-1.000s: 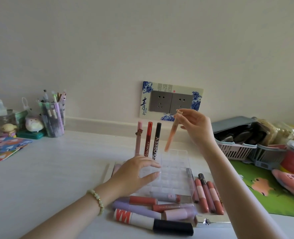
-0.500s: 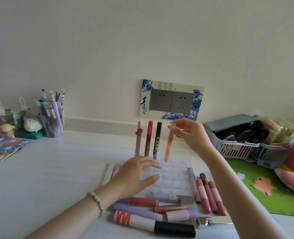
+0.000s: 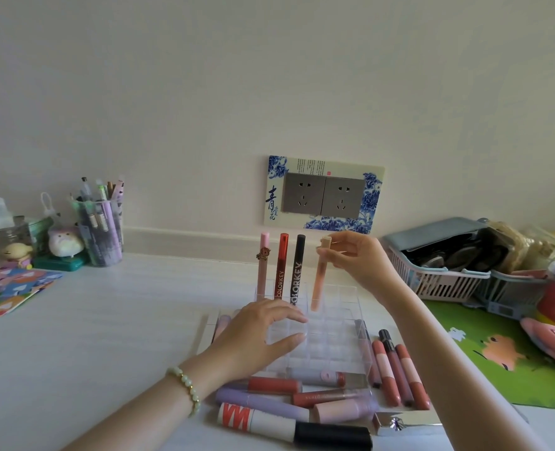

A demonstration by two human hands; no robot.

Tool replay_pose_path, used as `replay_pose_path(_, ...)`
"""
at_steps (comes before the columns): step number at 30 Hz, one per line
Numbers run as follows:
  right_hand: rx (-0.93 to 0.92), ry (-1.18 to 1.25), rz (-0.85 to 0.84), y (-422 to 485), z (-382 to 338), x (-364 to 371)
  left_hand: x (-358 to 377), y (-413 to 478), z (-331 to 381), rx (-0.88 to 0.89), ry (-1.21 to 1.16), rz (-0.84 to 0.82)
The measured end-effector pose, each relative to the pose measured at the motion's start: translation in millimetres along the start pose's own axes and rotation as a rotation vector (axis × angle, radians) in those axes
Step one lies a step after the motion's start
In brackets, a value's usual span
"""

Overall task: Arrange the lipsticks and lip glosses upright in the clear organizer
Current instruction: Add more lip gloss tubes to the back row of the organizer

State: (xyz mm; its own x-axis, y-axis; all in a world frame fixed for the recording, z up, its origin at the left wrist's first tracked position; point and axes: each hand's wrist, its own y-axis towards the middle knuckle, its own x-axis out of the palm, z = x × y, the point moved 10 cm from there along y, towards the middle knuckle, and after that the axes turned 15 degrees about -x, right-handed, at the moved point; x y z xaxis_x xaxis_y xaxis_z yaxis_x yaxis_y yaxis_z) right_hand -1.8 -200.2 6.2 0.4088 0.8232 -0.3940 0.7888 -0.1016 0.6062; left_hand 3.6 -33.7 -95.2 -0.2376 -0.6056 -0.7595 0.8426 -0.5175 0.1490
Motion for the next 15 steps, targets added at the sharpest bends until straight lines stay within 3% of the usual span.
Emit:
replay_pose_path(10, -0.014, 0.006, 0.013, 0.1, -3.6, 2.0, -14.2, -8.8, 20.1, 0.094, -0.004, 0.039)
replay_pose_path(13, -0.009, 0.028, 0.024, -0.5, -4.5, 1.7, -61.1, -16.9, 39.5, 0.230, -0.116, 0.293)
replay_pose_path(15, -0.008, 0.016, 0.038, -0.9, -6.0, -0.5, -98.3, -13.8, 25.4, 0.166, -0.283, 0.502)
